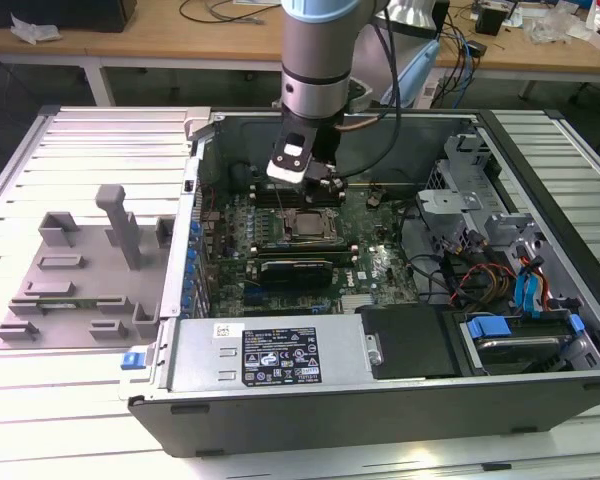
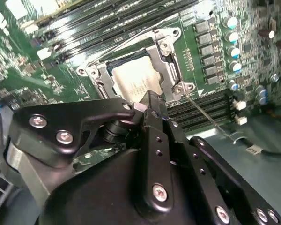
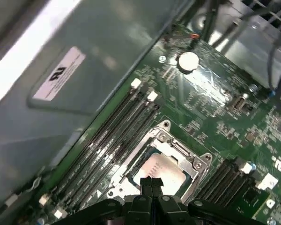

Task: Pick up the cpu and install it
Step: 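Close the cpu cover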

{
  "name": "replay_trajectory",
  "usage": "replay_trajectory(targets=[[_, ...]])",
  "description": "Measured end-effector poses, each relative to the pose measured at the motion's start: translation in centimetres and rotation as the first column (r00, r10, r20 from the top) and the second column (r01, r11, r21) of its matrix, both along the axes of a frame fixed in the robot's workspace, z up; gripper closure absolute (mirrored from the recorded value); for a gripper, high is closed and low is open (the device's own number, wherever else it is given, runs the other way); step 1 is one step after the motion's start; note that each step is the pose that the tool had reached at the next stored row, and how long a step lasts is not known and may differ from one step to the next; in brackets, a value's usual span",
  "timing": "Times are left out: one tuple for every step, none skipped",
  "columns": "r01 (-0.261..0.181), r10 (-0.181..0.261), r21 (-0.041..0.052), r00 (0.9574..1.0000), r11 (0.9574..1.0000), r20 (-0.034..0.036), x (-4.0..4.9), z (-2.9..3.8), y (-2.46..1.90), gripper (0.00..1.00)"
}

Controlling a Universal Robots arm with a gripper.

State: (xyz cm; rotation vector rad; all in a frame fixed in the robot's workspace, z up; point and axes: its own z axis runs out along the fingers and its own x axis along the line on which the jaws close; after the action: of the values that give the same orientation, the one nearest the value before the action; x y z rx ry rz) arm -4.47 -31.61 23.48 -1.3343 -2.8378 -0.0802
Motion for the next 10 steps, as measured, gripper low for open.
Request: replay_trajectory(targets=[[-0.071, 0.071, -0.0001, 0.9975, 0.9975, 0.0000, 0.00, 0.00, 0.00, 0.89], [-0.112, 0.112, -0.0001, 0.9938, 0.9938, 0.0000, 0.00, 0.00, 0.00, 0.89], [-0.140, 0.140, -0.0002, 0.9901, 0.9901, -0.0001, 0.00, 0.00, 0.00, 0.89], [-0.178, 0.178, -0.0002, 0.9840, 0.9840, 0.0000, 0.00, 0.00, 0.00, 0.89], [-0.216, 0.216, -0.0006, 0.9763, 0.9763, -0.0001, 0.00, -0.01, 0.00, 0.89], [-0.255, 0.255, -0.0011, 0.9668, 0.9668, -0.0002, 0.00, -0.02, 0.00, 0.89], [-0.294, 0.294, -0.0014, 0.9559, 0.9559, -0.0004, 0.00, -0.03, 0.00, 0.89], [-0.310, 0.310, -0.0016, 0.9506, 0.9506, -0.0004, 0.00, -0.03, 0.00, 0.89], [-0.327, 0.327, -0.0017, 0.9450, 0.9450, -0.0004, 0.00, -0.04, 0.00, 0.89], [-0.356, 0.356, -0.0019, 0.9345, 0.9344, -0.0005, 0.00, -0.05, 0.00, 0.89]])
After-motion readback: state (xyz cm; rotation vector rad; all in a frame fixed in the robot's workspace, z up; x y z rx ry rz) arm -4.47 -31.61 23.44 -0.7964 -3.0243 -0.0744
